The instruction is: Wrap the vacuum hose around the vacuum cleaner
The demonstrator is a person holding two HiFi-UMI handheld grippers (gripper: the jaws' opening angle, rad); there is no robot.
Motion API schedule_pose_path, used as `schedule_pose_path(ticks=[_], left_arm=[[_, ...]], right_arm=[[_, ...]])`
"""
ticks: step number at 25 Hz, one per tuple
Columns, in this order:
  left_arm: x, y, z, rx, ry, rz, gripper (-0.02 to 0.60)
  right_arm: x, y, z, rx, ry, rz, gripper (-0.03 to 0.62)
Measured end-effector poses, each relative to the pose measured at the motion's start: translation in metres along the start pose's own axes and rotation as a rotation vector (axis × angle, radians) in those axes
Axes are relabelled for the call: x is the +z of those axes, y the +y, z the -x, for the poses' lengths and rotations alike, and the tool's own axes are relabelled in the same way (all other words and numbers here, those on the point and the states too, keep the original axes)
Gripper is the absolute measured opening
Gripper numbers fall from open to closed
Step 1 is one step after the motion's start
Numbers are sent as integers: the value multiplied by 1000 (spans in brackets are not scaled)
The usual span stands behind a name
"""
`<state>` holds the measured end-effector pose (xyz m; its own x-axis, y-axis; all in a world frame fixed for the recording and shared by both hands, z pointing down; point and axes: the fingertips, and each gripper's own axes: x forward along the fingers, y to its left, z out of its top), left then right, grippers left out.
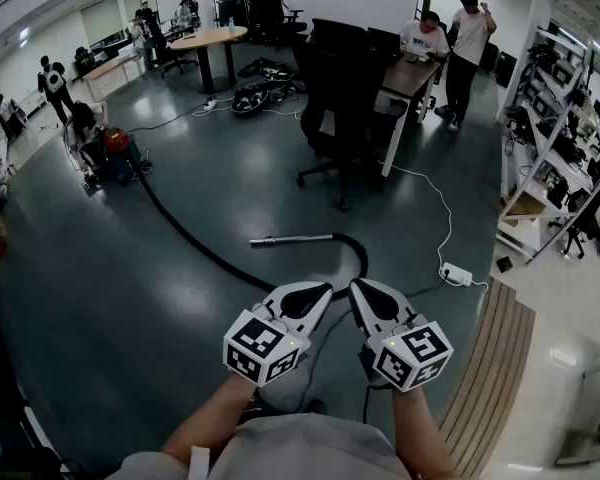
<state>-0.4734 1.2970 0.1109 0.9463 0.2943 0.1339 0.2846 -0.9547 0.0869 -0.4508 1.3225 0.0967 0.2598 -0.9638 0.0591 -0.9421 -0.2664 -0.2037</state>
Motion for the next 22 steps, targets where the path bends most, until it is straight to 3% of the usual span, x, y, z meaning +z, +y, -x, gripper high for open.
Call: schedule_pose_path(ticks=[22], left_arm=[[-4,10,-9,18,23,-11,6]], right_arm=[[-2,-16,-9,9,3,-24,3]])
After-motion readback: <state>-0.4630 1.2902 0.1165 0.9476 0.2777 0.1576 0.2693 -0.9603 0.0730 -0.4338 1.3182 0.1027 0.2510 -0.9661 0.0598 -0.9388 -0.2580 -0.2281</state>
